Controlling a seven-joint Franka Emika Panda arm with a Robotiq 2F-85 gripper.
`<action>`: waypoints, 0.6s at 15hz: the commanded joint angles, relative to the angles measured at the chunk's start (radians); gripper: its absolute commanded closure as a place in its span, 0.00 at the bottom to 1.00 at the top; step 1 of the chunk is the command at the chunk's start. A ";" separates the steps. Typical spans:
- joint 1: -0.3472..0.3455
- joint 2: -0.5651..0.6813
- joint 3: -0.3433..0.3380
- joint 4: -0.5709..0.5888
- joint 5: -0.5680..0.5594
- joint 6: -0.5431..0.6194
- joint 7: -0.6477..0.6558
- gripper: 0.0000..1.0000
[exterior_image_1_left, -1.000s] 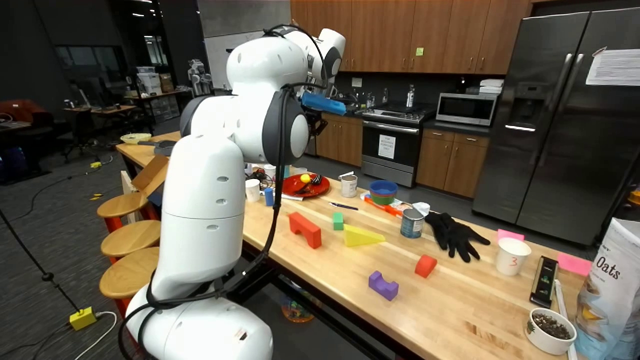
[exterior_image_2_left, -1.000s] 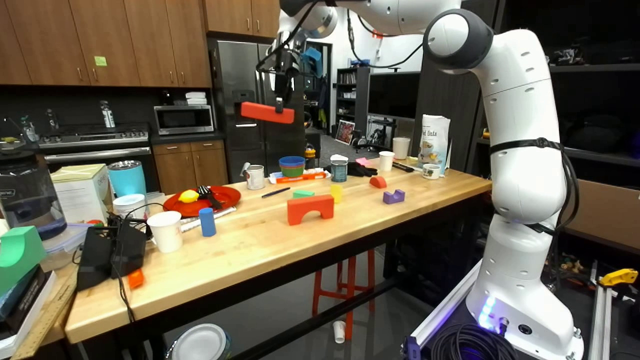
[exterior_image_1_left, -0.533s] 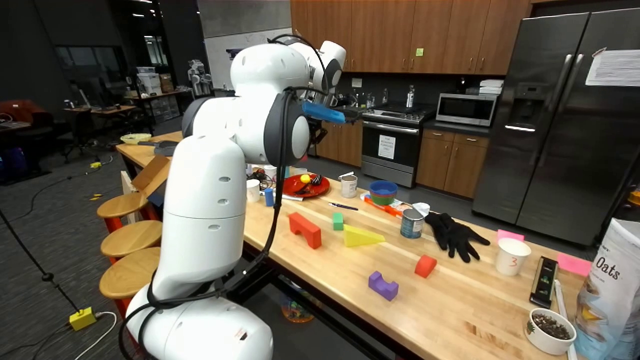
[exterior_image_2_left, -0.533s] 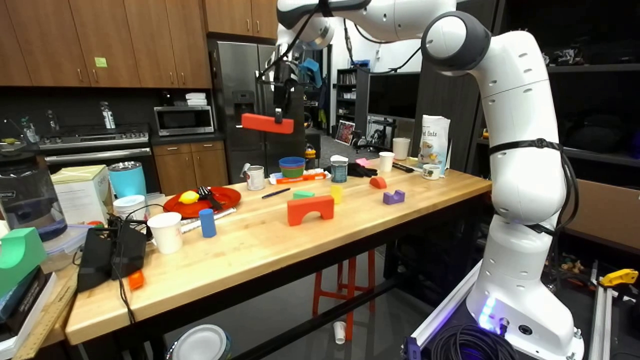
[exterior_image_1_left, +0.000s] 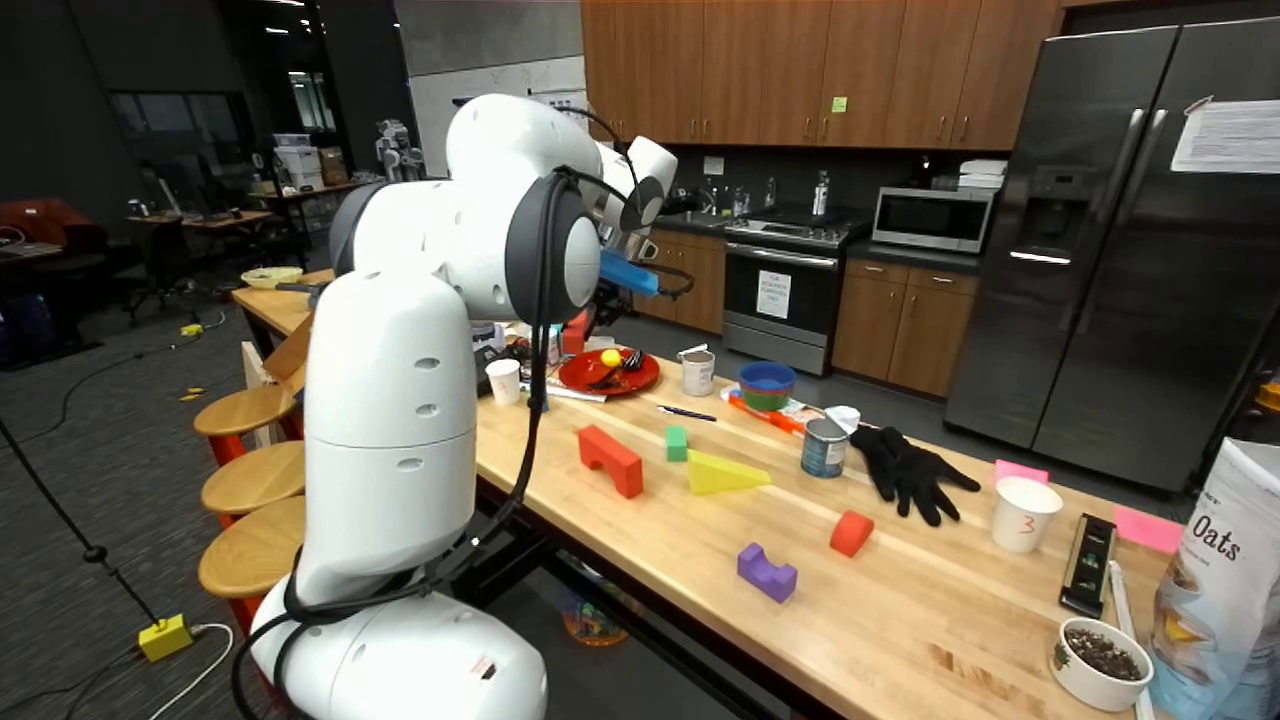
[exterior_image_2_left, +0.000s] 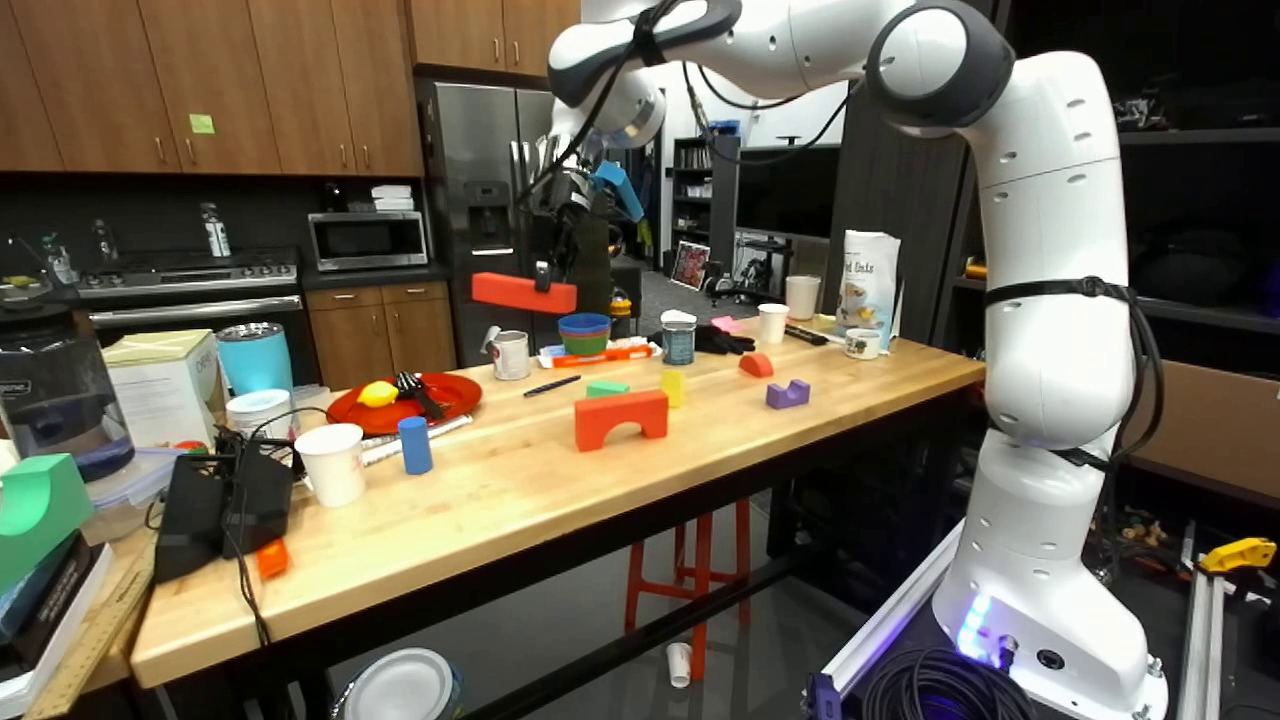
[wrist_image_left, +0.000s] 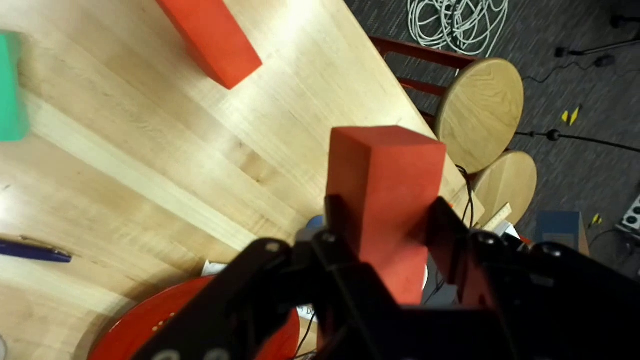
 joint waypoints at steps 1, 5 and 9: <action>0.008 -0.134 0.003 -0.204 0.056 0.098 0.056 0.82; 0.015 -0.223 -0.004 -0.350 0.110 0.162 0.099 0.82; 0.023 -0.193 -0.008 -0.326 0.103 0.151 0.088 0.57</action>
